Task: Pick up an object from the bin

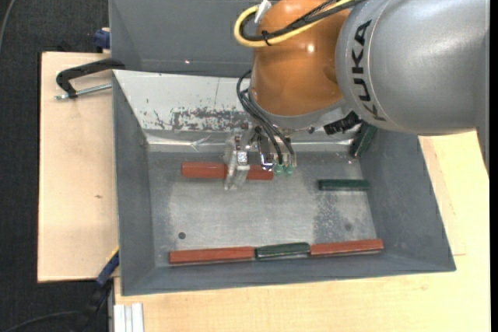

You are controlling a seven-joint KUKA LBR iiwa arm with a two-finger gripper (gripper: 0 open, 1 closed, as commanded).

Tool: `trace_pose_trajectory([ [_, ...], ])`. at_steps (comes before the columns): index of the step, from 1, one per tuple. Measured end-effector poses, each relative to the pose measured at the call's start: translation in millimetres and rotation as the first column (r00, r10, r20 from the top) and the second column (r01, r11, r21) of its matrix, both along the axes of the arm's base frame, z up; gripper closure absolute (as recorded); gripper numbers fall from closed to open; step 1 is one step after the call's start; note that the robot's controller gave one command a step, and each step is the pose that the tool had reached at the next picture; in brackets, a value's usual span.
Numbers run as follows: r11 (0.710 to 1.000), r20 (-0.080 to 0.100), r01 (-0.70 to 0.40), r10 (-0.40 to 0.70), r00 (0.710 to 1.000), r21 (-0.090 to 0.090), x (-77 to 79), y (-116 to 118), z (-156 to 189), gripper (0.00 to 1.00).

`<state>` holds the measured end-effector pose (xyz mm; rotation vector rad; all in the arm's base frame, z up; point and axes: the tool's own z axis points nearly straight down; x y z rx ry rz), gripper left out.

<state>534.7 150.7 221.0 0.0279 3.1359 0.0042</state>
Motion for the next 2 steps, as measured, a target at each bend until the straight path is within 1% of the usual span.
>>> trace_pose_trajectory([
  [1,1.000,-0.001,0.000,0.000,1.000,-0.001,-0.4,0.0,-0.6,1.00],
  [2,0.974,0.004,-0.228,0.228,0.974,0.000,-23.9,13.4,47.5,1.00],
])
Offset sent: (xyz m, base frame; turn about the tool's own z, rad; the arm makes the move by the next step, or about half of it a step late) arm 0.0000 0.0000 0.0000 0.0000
